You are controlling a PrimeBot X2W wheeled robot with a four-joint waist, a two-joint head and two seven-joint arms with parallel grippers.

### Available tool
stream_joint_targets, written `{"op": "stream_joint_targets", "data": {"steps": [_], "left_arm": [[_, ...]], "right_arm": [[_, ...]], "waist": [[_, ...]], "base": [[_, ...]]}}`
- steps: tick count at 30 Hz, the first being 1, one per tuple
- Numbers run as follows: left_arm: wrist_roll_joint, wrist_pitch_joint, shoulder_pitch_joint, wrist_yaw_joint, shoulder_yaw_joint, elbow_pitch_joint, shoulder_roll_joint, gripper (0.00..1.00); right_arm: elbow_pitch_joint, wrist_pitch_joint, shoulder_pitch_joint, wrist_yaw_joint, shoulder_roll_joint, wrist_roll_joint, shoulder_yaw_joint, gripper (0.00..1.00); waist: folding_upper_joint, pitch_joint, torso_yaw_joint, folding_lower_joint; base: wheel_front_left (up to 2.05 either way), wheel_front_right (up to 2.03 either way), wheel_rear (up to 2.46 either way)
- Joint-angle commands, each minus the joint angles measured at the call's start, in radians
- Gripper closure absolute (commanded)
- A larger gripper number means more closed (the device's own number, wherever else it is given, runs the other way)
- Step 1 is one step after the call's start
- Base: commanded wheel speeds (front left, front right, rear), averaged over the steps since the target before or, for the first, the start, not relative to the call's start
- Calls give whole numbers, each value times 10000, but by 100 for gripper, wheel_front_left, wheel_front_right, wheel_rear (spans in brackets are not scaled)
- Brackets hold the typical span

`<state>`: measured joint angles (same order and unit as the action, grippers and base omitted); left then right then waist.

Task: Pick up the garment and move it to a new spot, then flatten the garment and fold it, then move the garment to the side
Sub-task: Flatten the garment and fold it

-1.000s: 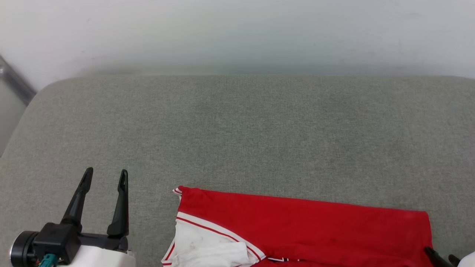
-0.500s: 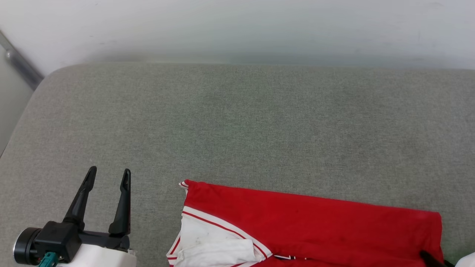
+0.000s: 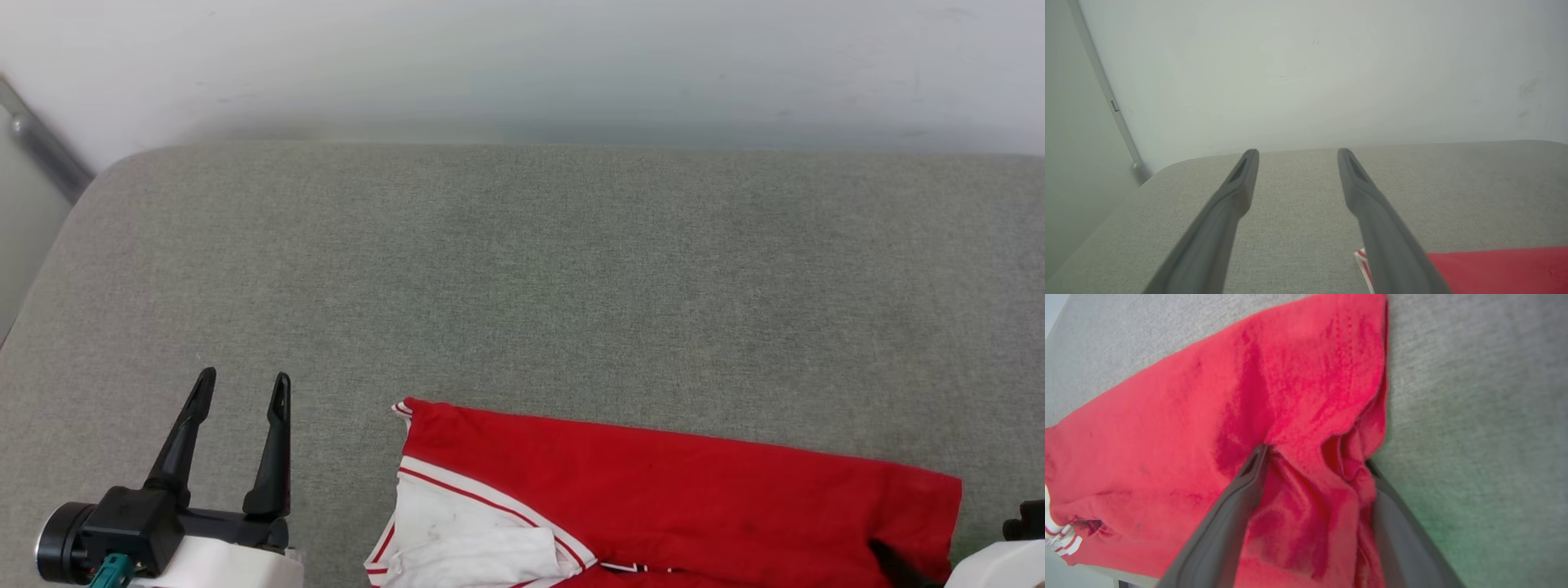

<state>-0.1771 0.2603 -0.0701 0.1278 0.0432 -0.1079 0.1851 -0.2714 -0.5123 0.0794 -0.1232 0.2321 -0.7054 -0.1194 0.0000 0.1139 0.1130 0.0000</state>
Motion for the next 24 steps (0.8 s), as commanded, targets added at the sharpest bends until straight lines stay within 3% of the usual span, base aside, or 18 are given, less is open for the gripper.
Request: {"op": "stream_joint_targets", "data": {"steps": [1, 2, 3, 17, 24], "left_arm": [[66, 68, 81, 10, 27, 8, -33, 0], [68, 70, 72, 16, 33, 6, -33, 0], [54, 68, 62, 20, 34, 7, -32, 0], [21, 68, -127, 27, -117, 31, 56, 0], [53, 69, -186, 28, -95, 7, 31, 0]], "right_arm": [[-544, -121, 130, -133, -493, -126, 662, 20], [-571, -15, 99, -133, -457, -107, 697, 66], [-564, 131, 47, -133, -406, -82, 730, 100], [-1131, 1501, -494, -51, 626, 363, -636, 100], [-1267, 1453, -796, -67, 843, 838, -1419, 100]], "waist": [[0, -25, -36, 0], [0, -29, -52, 0], [0, -33, -67, 0], [0, -150, -297, 0], [0, -225, -417, 0]], "base": [[0, 0, 0], [0, 0, 0], [0, 0, 0], [0, 0, 0], [0, 0, 0]]}}
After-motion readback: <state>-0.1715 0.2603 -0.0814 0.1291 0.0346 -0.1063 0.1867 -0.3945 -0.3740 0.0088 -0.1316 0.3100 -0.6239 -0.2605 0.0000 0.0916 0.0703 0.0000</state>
